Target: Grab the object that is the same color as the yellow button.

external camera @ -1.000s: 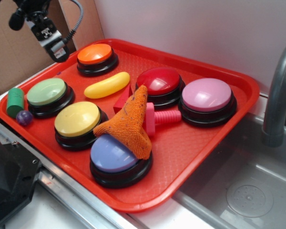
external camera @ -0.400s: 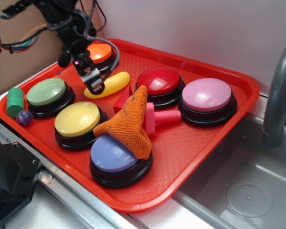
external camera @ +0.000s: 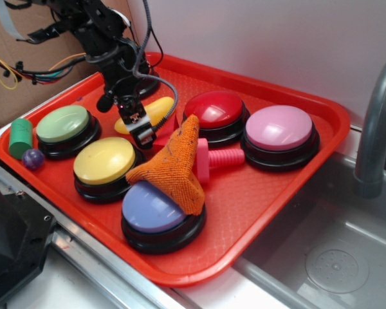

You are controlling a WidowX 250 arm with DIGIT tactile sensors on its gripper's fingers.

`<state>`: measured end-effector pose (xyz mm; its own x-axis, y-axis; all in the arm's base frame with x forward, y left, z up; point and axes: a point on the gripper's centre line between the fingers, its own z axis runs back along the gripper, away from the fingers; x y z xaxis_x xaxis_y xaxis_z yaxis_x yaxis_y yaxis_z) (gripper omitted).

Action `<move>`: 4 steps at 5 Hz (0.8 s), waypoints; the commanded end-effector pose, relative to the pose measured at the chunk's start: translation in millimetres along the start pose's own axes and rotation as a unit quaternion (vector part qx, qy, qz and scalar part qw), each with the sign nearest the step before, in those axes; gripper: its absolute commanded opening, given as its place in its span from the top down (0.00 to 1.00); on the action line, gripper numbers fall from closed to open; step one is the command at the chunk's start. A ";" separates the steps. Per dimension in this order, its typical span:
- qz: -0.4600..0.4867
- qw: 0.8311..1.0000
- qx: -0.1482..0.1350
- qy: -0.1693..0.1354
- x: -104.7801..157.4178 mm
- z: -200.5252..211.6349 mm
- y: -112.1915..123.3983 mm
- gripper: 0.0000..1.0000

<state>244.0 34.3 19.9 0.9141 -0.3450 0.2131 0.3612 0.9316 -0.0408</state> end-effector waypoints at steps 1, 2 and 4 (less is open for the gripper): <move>0.015 1.000 0.024 -0.010 6.9 3.8 10.9 1.00; 0.029 0.999 0.026 -0.009 7.7 11.0 12.9 1.00; 0.129 0.990 0.057 0.019 13.4 71.3 0.8 1.00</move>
<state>233.1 38.3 78.5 0.9899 -0.0798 0.1172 0.0802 0.9968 0.0014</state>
